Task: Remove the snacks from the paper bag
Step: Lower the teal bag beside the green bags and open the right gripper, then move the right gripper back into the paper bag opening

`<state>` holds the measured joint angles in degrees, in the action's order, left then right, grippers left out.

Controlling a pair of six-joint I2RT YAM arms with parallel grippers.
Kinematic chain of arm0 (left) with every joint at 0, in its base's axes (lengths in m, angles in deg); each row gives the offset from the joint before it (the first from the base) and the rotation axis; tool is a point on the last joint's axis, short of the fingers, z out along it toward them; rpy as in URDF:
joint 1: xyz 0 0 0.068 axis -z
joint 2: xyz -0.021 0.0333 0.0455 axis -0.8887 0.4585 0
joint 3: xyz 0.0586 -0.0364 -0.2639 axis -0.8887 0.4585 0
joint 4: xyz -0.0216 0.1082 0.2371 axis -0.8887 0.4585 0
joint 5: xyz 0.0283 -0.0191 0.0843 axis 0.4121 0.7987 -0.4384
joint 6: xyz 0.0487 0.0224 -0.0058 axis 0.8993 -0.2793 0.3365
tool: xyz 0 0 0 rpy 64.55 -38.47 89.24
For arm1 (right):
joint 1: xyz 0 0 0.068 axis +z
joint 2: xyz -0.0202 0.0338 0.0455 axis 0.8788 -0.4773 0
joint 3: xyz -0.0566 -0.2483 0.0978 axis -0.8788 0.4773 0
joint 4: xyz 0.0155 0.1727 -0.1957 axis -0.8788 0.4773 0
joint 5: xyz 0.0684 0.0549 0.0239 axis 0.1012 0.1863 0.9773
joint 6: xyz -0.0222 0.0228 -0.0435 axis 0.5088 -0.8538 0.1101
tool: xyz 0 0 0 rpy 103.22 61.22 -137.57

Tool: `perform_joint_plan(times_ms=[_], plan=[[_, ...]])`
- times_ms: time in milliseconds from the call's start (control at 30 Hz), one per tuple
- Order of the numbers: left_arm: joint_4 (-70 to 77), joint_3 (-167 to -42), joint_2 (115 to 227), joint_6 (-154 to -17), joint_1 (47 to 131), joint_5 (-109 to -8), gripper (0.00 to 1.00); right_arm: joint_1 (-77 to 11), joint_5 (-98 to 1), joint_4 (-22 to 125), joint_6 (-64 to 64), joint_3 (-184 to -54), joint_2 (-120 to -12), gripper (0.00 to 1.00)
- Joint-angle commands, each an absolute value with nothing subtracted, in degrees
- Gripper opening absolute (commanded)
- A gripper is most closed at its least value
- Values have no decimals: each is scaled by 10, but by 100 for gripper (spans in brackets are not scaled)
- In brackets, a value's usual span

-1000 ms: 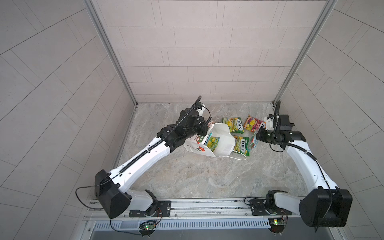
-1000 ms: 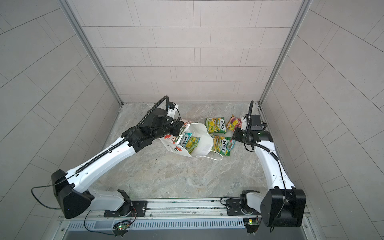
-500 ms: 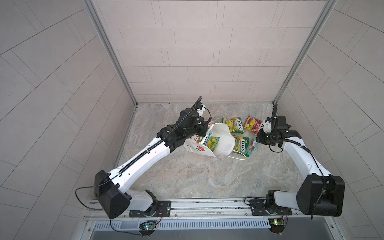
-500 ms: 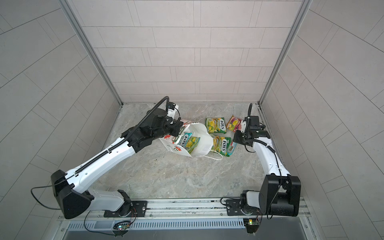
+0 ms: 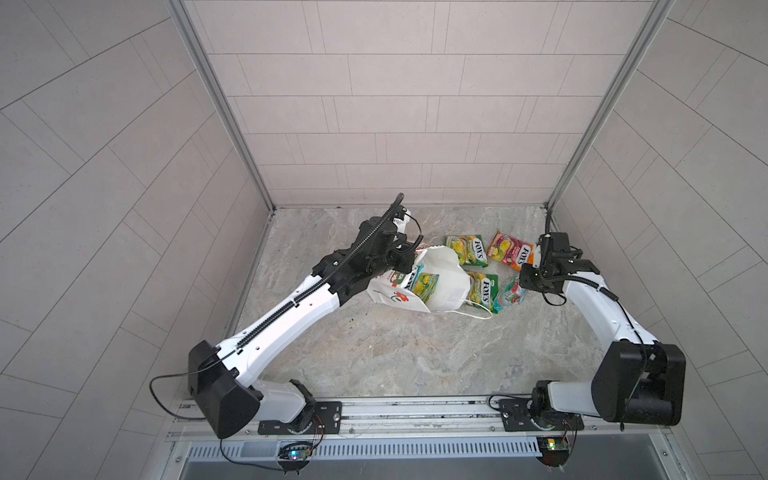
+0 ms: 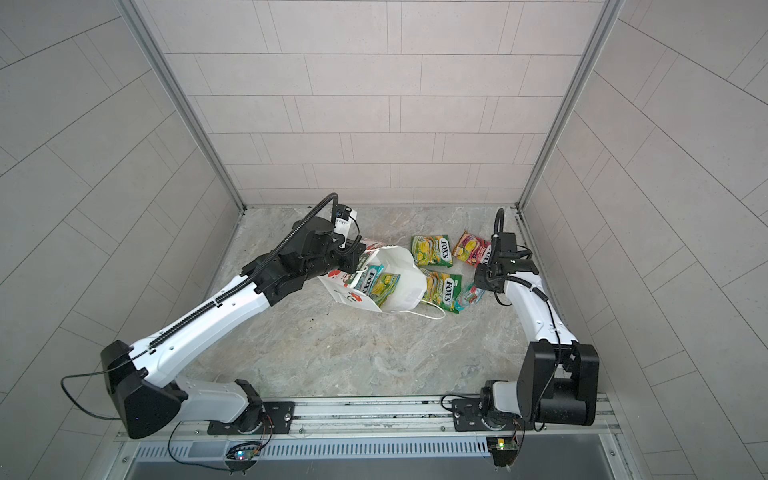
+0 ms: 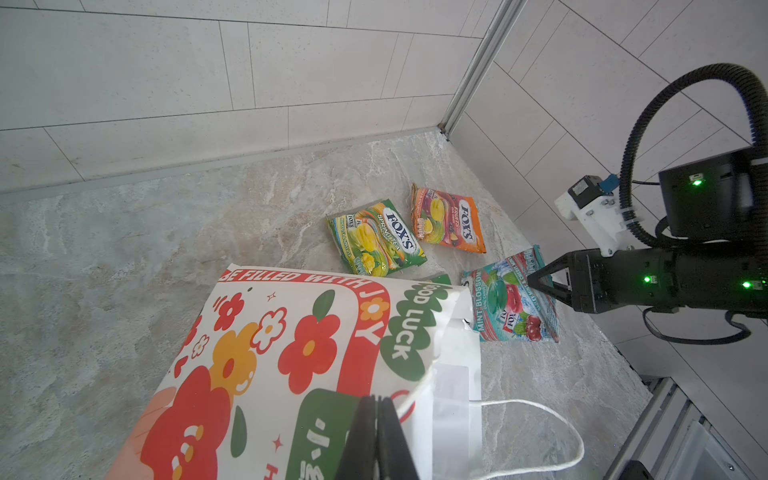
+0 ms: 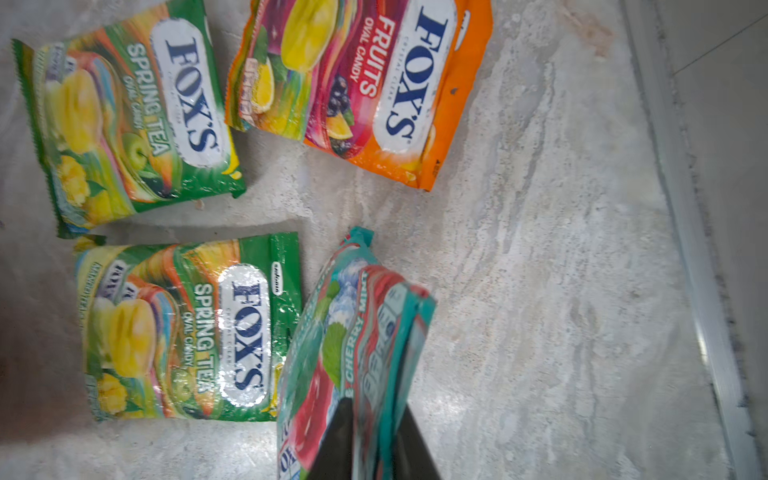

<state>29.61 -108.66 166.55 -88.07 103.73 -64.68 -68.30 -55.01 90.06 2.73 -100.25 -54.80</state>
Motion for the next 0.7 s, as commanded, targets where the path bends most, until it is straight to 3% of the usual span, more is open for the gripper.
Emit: perform_joint_plan(times_ms=[0,200,367,467,667], plan=[[310,-1095,1649,-872,1037,-655,0,-685,-619,917,21,-1011,-552,34],[308,-1096,1649,-874,1037,-653,0,-685,-677,931,-7,-1023,-549,49],[307,-1096,1649,-875,1037,-652,0,-687,-684,916,-20,-1011,-524,52],[304,-1095,1651,-876,1037,-649,0,-687,-646,902,-21,-1001,-511,52],[299,-1094,1653,-877,1037,-638,0,-687,-437,831,-48,-971,-483,49]])
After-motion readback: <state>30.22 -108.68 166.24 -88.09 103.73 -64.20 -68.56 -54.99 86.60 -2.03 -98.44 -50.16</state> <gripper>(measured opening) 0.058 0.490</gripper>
